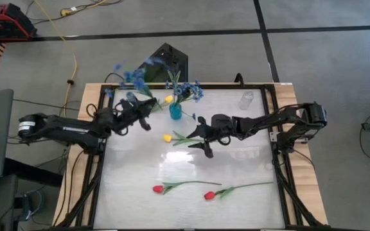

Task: Sort flowers into vase by color
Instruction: Put the blue flowers into the blue vase

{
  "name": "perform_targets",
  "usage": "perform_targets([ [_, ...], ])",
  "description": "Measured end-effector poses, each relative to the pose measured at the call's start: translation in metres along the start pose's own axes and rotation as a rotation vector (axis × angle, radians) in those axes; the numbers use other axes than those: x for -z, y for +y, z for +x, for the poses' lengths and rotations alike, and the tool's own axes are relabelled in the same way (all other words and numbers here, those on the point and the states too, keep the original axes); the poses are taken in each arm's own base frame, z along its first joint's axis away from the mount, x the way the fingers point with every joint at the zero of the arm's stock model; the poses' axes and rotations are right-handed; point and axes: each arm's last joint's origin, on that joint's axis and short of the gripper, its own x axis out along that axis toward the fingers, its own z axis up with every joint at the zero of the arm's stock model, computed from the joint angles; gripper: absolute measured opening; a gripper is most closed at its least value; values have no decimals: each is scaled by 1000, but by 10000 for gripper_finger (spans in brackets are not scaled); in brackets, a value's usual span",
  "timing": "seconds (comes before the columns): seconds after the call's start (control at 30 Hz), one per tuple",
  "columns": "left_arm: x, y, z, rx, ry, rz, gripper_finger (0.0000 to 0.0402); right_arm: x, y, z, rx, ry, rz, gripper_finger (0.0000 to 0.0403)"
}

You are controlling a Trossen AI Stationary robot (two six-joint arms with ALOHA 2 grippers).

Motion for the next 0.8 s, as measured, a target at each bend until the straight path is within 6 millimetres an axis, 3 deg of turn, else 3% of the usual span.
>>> perform_targets([
  [0.3,50,11,29,-54,13,-35,2,-2,4,1,-11,-11,-12,223],
  [0.57,79,26,51,-119,10,-96,2,3,10,2,-30,42,11,223],
  [0.8,95,30,56,-139,56,-100,2,4,13,2,-37,52,9,223],
])
